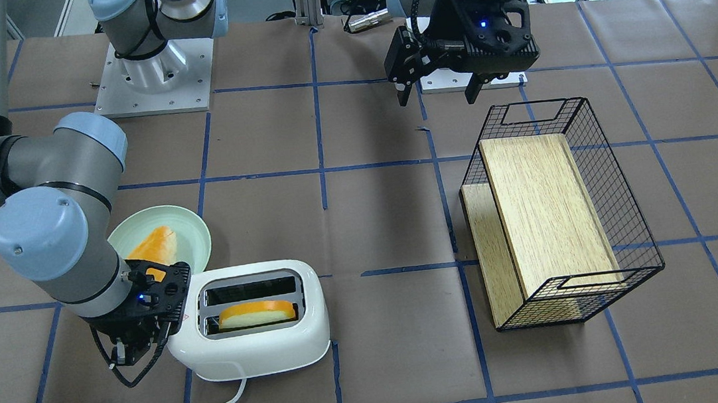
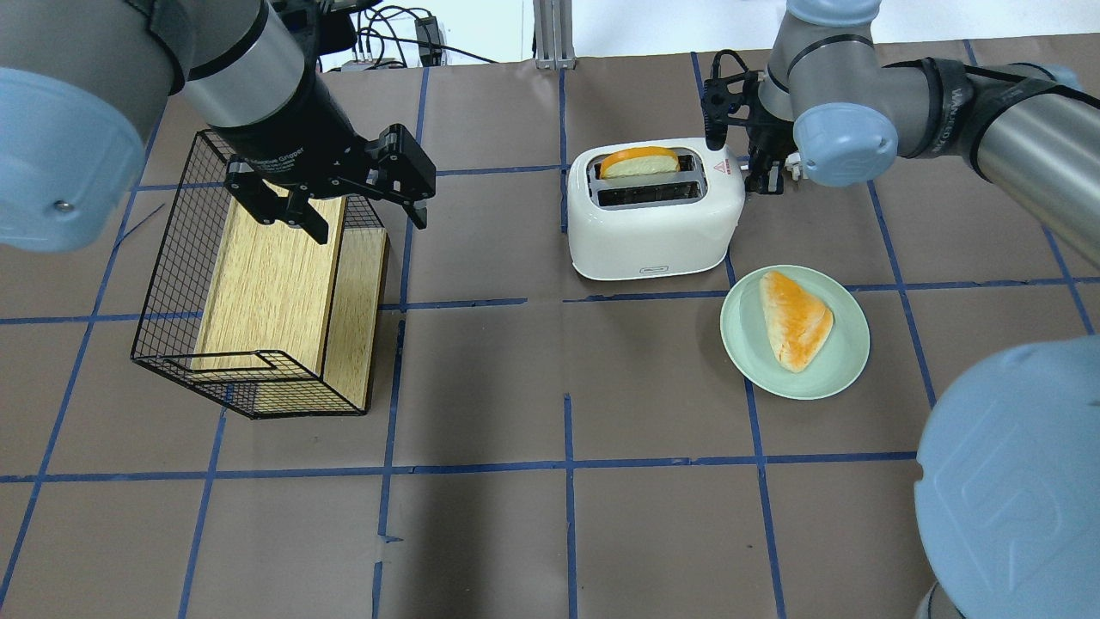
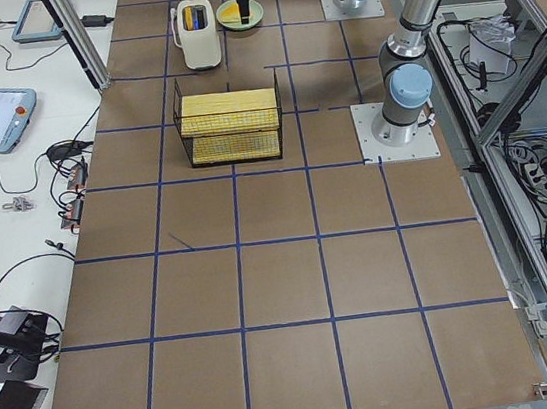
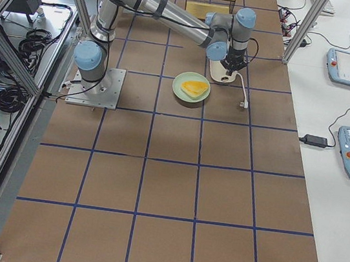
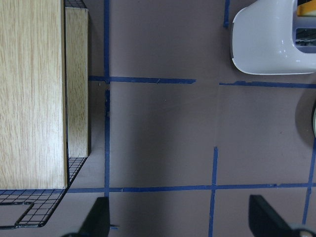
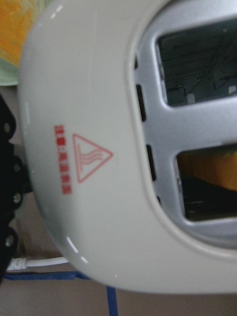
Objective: Press toaster with right arm
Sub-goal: 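Press the toaster lever down with the right gripper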
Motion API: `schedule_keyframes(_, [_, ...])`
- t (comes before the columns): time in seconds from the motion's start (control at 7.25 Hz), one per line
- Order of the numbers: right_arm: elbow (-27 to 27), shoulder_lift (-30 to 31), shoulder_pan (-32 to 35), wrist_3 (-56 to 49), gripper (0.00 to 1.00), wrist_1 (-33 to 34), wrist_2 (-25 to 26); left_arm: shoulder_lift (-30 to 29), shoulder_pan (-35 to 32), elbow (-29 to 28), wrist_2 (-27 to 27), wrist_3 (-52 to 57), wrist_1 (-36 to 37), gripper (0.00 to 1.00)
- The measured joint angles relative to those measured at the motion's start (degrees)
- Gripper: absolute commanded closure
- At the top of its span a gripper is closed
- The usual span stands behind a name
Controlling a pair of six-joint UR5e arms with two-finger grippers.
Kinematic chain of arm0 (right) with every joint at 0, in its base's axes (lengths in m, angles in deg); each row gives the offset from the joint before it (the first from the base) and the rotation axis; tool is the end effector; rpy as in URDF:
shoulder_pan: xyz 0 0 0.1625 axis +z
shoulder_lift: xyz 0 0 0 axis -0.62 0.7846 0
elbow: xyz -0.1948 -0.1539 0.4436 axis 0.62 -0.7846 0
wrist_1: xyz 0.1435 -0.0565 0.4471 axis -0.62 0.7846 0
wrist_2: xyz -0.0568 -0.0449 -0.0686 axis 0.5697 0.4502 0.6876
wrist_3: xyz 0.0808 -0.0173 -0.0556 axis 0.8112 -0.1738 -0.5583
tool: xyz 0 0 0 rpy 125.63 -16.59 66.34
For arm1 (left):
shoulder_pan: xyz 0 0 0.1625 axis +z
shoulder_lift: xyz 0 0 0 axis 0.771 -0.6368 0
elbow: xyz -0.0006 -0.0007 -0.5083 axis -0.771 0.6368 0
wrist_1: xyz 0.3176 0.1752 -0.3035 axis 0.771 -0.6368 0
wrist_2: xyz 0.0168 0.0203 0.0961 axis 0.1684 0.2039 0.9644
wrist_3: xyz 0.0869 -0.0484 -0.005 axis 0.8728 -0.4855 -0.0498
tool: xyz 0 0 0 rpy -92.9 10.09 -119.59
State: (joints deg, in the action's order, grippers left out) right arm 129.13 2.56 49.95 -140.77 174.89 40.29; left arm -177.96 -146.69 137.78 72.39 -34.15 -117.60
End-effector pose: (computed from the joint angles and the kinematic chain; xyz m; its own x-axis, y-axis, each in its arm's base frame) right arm 0.1098 -0.7450 0.3219 -0.0891 -0.9923 0.0855 -0.9959 0.0898 0.0045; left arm -0.2028 -0.5191 0.5920 -0.9917 -0.0457 0.1198 -0.0465 0.9989 -0.0044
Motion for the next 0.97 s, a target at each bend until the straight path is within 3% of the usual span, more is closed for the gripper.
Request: schedule_keyframes(0.97, [0.09, -0.72, -0.02, -0.09, 0.93, 0.58, -0.2, 0.08, 0.0, 0.0, 0.0, 0.0, 0.0, 0.0])
